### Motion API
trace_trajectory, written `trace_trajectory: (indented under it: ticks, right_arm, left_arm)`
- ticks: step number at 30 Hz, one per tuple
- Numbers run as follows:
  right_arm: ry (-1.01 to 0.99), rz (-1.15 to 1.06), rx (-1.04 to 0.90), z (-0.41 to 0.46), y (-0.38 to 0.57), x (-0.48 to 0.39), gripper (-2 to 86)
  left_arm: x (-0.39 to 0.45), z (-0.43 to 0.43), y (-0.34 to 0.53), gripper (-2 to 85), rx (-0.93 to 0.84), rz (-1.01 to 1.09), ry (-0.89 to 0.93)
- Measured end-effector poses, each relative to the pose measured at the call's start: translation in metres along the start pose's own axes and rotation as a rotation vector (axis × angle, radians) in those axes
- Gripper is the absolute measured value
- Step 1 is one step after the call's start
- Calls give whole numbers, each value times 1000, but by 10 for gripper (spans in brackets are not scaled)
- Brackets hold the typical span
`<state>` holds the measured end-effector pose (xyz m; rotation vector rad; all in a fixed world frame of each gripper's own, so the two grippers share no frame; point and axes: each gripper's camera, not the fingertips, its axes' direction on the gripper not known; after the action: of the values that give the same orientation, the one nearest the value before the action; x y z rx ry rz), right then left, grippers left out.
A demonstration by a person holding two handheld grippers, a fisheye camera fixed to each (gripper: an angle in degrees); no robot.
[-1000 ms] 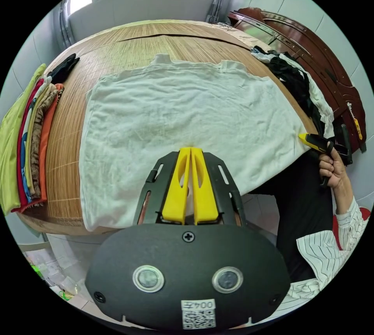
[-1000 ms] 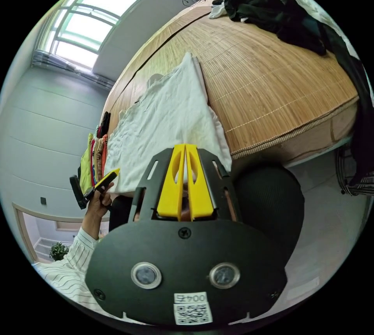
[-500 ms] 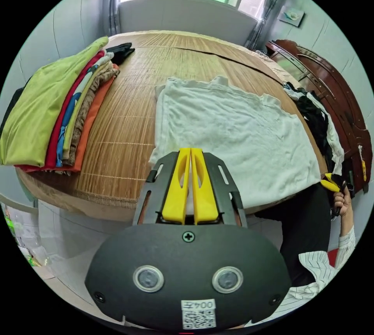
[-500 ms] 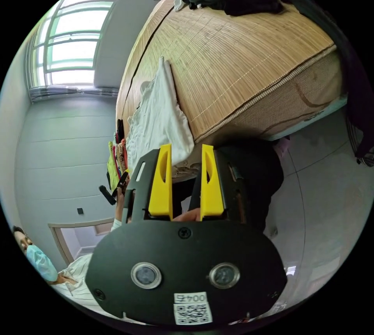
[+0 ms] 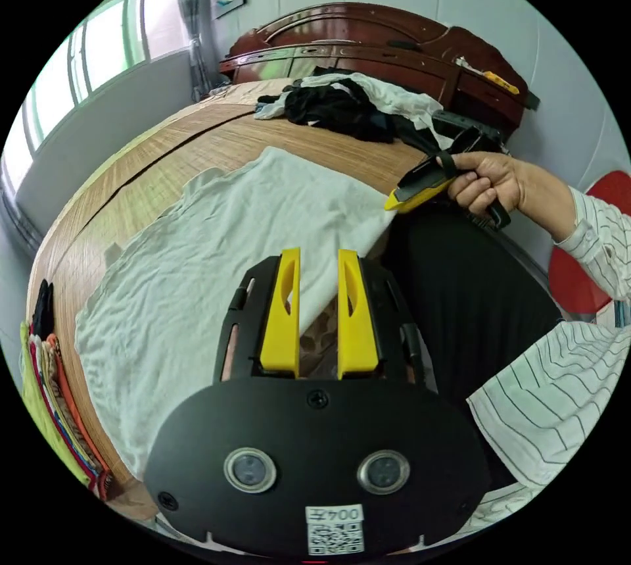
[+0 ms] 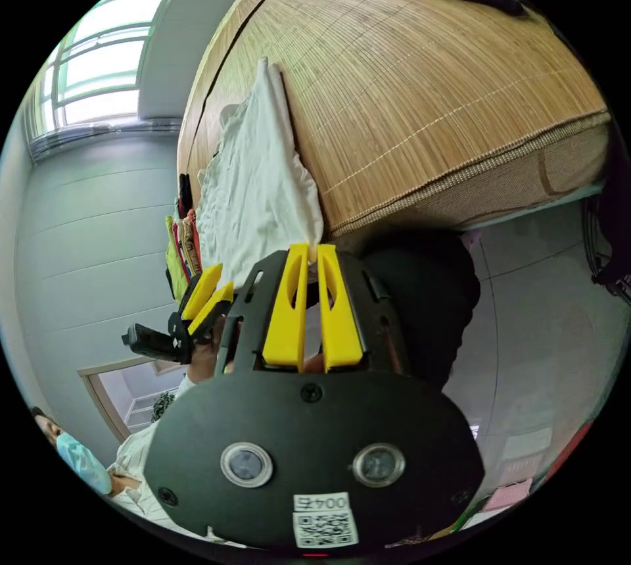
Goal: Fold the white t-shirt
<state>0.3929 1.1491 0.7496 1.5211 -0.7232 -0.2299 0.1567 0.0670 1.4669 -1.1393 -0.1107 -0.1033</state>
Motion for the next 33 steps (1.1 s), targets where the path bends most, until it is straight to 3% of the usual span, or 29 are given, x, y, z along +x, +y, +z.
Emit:
trace_trajectory:
  ticks: [11,15,22,26,33]
  right_arm:
    - [-96,-155,19,-33,-20,-40,34]
    - [-157,-192,8,-37,-28,-46,37]
    - [-370,-163,104,-57,-71,-15,158]
    - [-467,-70,33,-40,-125,-2,178]
    - [-395,-57,-43,-8,-203,-40,188]
  left_arm:
    - [234,41,-168,121,-59,352,-314]
    - [281,70,-203,72,-101,453,-509]
    - [231,7,-240,20,36,165,-476]
    - [209,-23,-240,16,88,109,-470]
    - [181,-51,-231,14,130,84,-447]
